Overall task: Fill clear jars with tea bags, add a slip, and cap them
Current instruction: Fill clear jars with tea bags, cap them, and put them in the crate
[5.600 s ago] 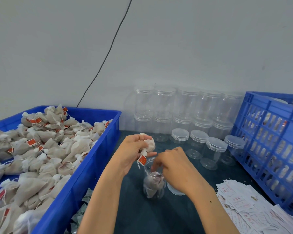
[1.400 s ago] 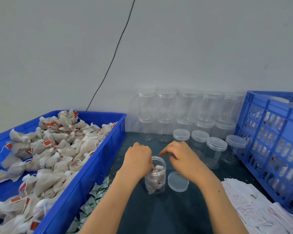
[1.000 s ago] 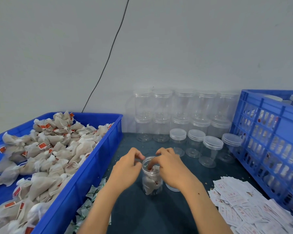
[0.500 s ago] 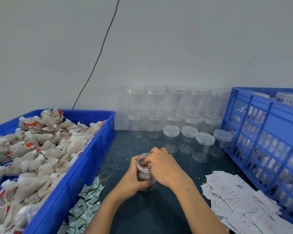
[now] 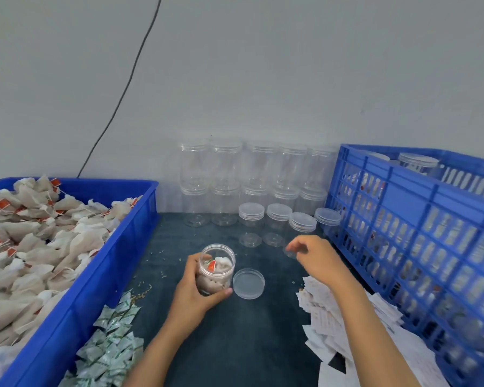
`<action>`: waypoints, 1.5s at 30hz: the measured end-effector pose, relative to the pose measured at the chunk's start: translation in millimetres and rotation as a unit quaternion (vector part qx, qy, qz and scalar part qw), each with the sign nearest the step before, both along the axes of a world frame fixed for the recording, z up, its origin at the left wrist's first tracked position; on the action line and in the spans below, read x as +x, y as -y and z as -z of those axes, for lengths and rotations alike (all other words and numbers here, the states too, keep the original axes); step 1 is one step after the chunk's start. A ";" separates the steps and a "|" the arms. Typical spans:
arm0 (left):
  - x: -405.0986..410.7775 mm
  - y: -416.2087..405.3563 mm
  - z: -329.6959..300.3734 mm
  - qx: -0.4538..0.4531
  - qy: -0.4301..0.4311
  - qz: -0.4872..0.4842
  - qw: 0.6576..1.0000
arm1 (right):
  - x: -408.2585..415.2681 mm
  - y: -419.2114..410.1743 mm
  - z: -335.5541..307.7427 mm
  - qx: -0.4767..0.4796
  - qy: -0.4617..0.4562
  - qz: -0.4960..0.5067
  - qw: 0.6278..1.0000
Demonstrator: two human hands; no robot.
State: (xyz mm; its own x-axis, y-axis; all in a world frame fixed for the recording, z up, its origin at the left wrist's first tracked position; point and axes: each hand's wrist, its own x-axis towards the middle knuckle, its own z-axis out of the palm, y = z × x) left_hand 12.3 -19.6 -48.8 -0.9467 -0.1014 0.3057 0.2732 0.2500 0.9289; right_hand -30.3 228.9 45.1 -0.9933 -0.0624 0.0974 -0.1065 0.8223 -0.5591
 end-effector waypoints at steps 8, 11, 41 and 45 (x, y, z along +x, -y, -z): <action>-1.1 -0.2 1.6 0.011 -0.035 -0.032 0.999 | 8.1 -51.0 27.9 0.137 0.156 0.099 0.973; -2.5 -1.0 1.3 0.022 -0.038 -0.039 0.998 | 10.3 -52.2 33.1 0.133 0.179 0.112 0.968; -2.3 -5.1 5.6 0.016 -0.030 -0.071 0.997 | 18.9 -37.4 1.0 -0.086 -0.140 0.097 0.982; -0.4 -6.1 5.1 0.009 -0.034 -0.074 0.997 | 25.7 13.8 -41.0 -0.174 -0.145 -0.034 0.973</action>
State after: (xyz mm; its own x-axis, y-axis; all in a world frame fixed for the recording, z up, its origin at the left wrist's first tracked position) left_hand 11.9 -13.6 -53.9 -0.8978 -0.2451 0.3658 0.2972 0.2758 0.9141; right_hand -4.6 215.2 86.1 -0.9159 -0.0403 0.3994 -0.3485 0.5733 -0.7415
